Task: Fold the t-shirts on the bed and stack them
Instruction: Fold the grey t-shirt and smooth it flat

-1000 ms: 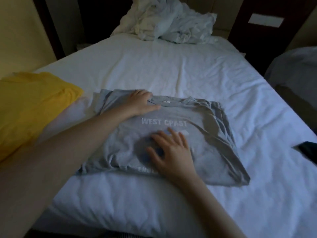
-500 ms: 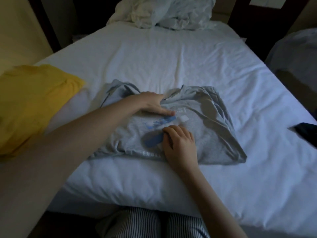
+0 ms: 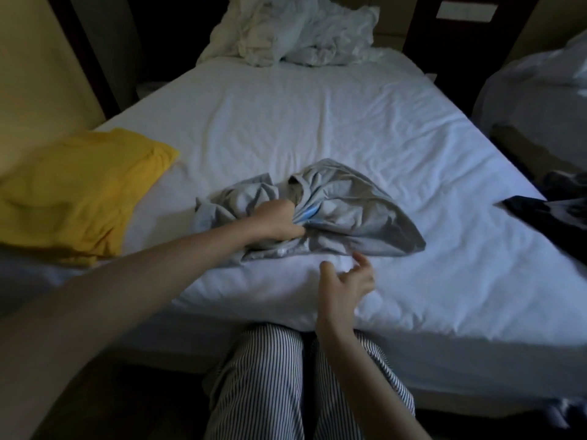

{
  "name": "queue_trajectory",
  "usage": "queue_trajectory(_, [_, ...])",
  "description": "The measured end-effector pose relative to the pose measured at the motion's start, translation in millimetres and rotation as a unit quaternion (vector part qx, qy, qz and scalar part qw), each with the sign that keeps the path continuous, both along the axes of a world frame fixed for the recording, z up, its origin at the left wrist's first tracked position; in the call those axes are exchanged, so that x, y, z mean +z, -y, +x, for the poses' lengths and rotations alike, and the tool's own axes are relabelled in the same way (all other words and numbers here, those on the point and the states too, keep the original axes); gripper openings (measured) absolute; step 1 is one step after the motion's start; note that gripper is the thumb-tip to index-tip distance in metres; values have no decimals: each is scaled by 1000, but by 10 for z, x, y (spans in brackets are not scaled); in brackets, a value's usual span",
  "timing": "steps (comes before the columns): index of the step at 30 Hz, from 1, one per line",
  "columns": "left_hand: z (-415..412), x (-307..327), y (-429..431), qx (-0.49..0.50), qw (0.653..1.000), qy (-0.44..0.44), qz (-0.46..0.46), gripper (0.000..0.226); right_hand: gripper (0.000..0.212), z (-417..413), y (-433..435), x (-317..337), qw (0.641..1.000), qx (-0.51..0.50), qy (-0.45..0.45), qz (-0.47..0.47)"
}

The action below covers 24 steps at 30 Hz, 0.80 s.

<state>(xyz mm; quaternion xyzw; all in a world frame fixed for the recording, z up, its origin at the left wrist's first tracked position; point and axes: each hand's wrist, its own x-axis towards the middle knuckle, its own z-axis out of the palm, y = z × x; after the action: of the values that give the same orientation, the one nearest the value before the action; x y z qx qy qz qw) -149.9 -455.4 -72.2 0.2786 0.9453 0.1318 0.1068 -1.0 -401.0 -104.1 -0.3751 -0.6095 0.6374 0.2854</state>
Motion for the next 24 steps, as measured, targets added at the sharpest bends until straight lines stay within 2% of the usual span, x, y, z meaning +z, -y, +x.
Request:
queue_trajectory(3, [69,66,23,89,983,84,137,32,59,-46,-23,94,982,23,13,-187])
queue_trajectory(5, [194,96,-2,122,962,118,215,27,55,-182,-40,149,949,75,-23,-305])
queue_trajectory(8, [375,149,-27,138,942,122,279,15,47,-302,-79,308,901,174,-43,-394])
queue_trajectory(10, [415,254,8,153,913,174,336,12,46,-331,-179,359,905,193,-23,-378])
queue_trajectory(11, [426,329,33,153,884,229,378,10,45,-334,-239,393,913,197,-19,-357])
queue_trajectory(13, [448,520,81,145,807,357,447,10,40,-369,-367,455,918,204,-50,-336])
queue_trajectory(14, [421,618,116,153,767,398,480,17,36,-388,-447,515,927,197,-73,-311])
queue_trajectory(15, [383,713,153,168,727,419,517,28,29,-382,-529,620,937,188,-97,-280])
queue_trajectory(17, [237,900,282,196,676,407,582,44,15,-346,-751,874,949,174,-142,-222])
queue_trajectory(19, [146,1103,460,214,665,378,608,39,12,-278,-1007,1112,957,167,-169,-166])
queue_trajectory(21, [78,1255,627,242,658,359,616,23,13,-238,-1210,1272,964,185,-165,-94])
queue_trajectory(24, [-71,1344,763,242,667,347,614,16,12,-324,-1433,1434,962,213,-164,-44])
